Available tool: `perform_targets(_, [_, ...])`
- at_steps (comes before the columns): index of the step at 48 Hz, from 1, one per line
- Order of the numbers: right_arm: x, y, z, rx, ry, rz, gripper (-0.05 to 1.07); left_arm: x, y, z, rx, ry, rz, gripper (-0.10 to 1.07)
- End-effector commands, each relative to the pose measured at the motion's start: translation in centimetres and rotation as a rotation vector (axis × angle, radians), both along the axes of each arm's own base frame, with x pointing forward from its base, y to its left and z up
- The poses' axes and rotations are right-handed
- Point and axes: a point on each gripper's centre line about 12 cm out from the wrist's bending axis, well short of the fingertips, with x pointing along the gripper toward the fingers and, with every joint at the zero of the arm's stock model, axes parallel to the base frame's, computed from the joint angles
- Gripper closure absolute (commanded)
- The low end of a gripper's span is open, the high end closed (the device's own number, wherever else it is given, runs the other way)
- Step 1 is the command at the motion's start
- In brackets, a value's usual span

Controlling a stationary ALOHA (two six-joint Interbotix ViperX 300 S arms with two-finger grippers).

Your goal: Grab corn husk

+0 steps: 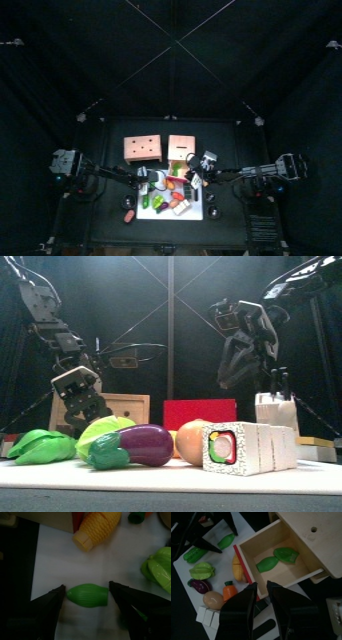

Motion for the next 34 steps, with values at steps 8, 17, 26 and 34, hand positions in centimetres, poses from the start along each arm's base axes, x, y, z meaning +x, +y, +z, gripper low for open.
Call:
perform_targets(8, [0.4,0.03,1.22,0.002,-0.039,0.002,0.37,-0.64,0.15,0.0,-0.001,0.01,0.016,-0.04])
perform_targets(17, [0.39,-0.02,1.22,0.0,-0.039,0.002,0.37,-0.69,0.13,-0.08,-0.003,0.012,0.017,-0.03])
perform_targets(26, [0.41,-0.02,1.17,0.0,-0.037,0.002,0.37,-0.8,0.17,-0.29,-0.003,0.022,0.024,0.0])
perform_targets(34, [0.41,-0.02,1.17,0.0,-0.037,0.002,0.37,-0.85,0.25,-0.26,-0.007,0.028,0.042,0.09])
